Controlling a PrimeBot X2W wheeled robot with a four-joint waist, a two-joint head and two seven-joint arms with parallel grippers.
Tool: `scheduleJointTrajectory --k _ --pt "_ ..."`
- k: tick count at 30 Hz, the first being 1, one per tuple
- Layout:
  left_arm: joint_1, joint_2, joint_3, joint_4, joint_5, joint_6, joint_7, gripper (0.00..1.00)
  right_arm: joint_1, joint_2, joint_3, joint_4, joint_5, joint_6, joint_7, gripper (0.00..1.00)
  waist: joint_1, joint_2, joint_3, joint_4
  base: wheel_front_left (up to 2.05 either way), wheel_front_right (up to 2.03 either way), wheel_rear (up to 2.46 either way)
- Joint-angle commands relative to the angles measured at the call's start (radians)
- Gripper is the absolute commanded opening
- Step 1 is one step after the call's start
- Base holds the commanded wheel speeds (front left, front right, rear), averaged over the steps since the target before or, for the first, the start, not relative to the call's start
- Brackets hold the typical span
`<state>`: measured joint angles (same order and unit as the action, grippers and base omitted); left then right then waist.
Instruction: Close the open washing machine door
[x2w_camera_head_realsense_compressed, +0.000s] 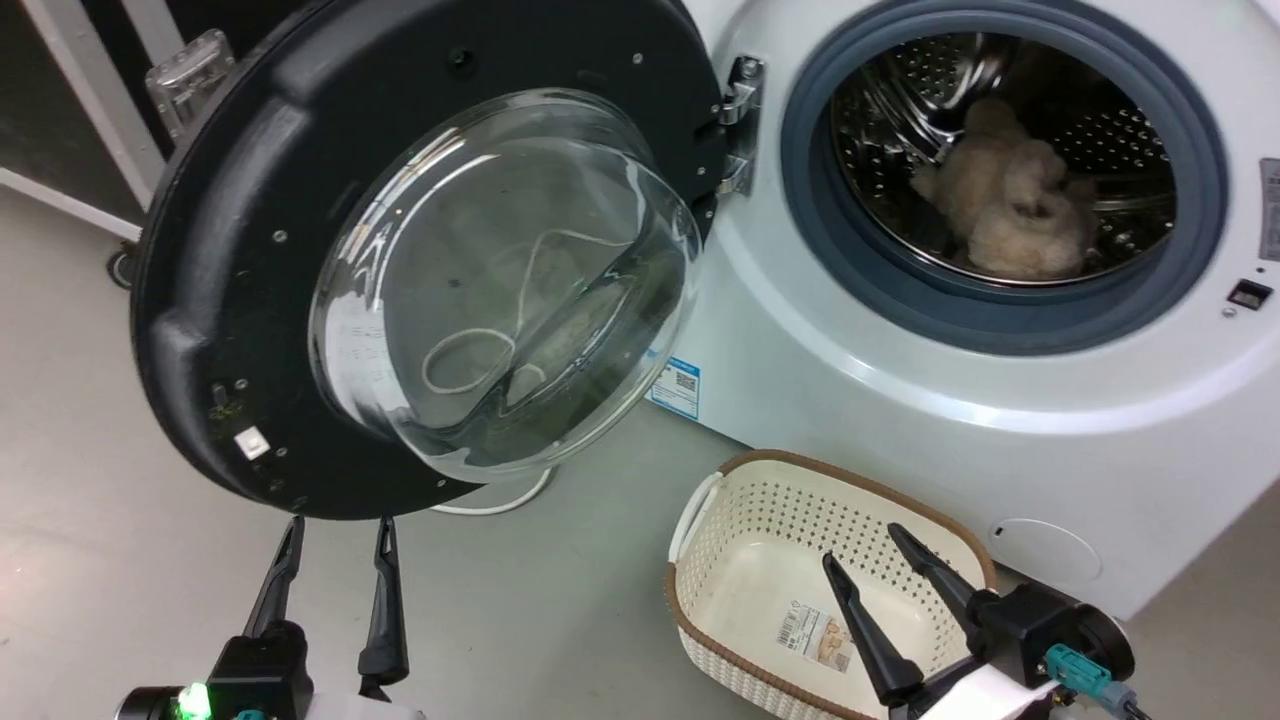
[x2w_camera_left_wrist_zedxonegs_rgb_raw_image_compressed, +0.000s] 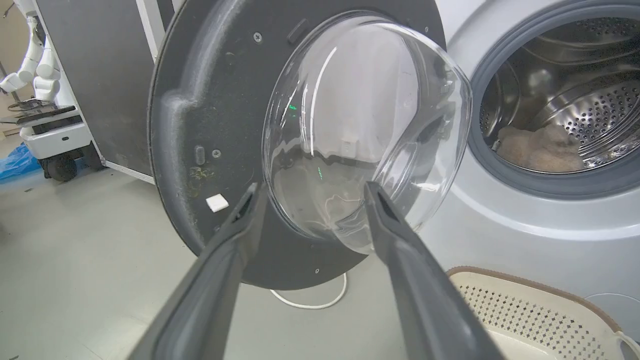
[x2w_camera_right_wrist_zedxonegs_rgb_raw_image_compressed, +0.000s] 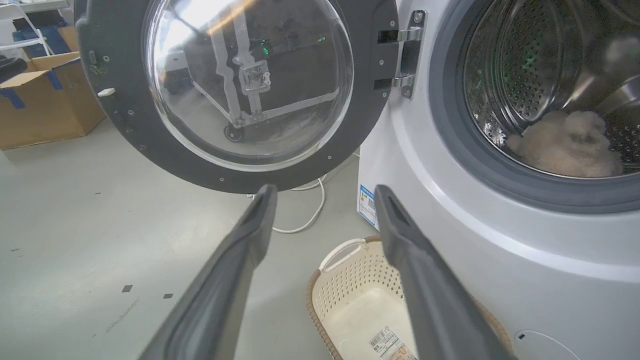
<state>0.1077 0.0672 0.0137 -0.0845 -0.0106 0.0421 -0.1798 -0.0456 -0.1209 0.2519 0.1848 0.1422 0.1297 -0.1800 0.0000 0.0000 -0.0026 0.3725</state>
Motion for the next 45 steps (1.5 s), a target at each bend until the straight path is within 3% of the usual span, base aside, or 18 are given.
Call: scheduleJointTrajectory --k 1,7,8,9,17,23,27,28,29,32,36,45 --pt "0.015 0.002 0.002 -0.006 -0.002 0.006 -0.01 1.0 -0.014 -0.006 0.008 0.007 0.009 0.001 -0.01 1.0 0.0 0.0 0.0 0.007 0.0 0.0 0.0" --pt "0.022 0.003 0.005 -0.008 -0.005 0.004 -0.023 1.0 -0.014 -0.009 0.023 0.018 0.021 0.001 -0.022 1.0 0.0 0.0 0.002 0.033 0.0 0.0 0.0" --pt "0.023 0.002 0.005 -0.007 -0.012 0.001 -0.025 0.56 -0.013 -0.01 0.025 0.02 0.022 0.001 -0.025 1.0 0.0 0.0 0.002 0.037 0.0 0.0 0.0" --pt "0.023 0.001 0.009 -0.008 -0.022 0.0 -0.027 0.01 -0.013 -0.011 0.028 0.022 0.024 0.001 -0.027 1.0 0.0 0.0 0.002 0.041 0.0 0.0 0.0" --pt "-0.006 -0.004 0.08 -0.121 -0.07 -0.034 -0.048 0.0 0.008 -0.016 0.034 0.032 0.037 0.001 -0.048 1.0 0.0 0.0 0.005 0.086 0.0 0.0 0.0" --pt "-0.099 0.006 0.214 -0.143 -0.222 -0.106 -0.06 0.0 0.035 -0.02 0.006 0.023 0.03 0.001 -0.06 1.0 0.0 0.0 0.023 0.108 0.0 0.0 0.0" --pt "-0.208 0.063 0.286 -0.053 -0.371 -0.139 -0.041 0.0 0.063 -0.016 -0.018 0.013 0.023 0.001 -0.068 1.0 0.0 0.0 0.034 0.12 0.0 0.0 0.0" --pt "-0.241 0.082 0.311 -0.022 -0.419 -0.143 -0.014 0.0 0.065 -0.016 -0.015 0.01 0.02 0.001 -0.07 1.0 0.0 0.0 0.042 0.114 0.0 0.0 0.0" --pt "-0.352 0.135 0.386 0.078 -0.573 -0.147 0.086 0.0 0.062 -0.022 -0.011 0.005 0.016 0.001 -0.077 1.0 0.0 0.0 0.064 0.097 0.0 0.0 0.0" --pt "-0.46 0.188 0.433 0.199 -0.697 -0.135 0.206 0.0 0.055 -0.032 -0.006 0.003 0.019 0.001 -0.082 1.0 0.0 0.0 0.089 0.083 0.0 0.0 0.0" --pt "-0.582 0.244 0.462 0.37 -0.809 -0.112 0.345 0.0 0.041 -0.052 0.005 0.002 0.023 0.001 -0.082 1.0 0.0 0.0 0.116 0.054 0.0 0.0 0.0" --pt "-0.769 0.297 0.512 0.652 -1.008 -0.078 0.575 0.0 0.003 -0.083 0.037 0.0 0.032 0.001 -0.077 1.0 0.0 0.0 0.163 -0.003 0.0 0.0 0.0"
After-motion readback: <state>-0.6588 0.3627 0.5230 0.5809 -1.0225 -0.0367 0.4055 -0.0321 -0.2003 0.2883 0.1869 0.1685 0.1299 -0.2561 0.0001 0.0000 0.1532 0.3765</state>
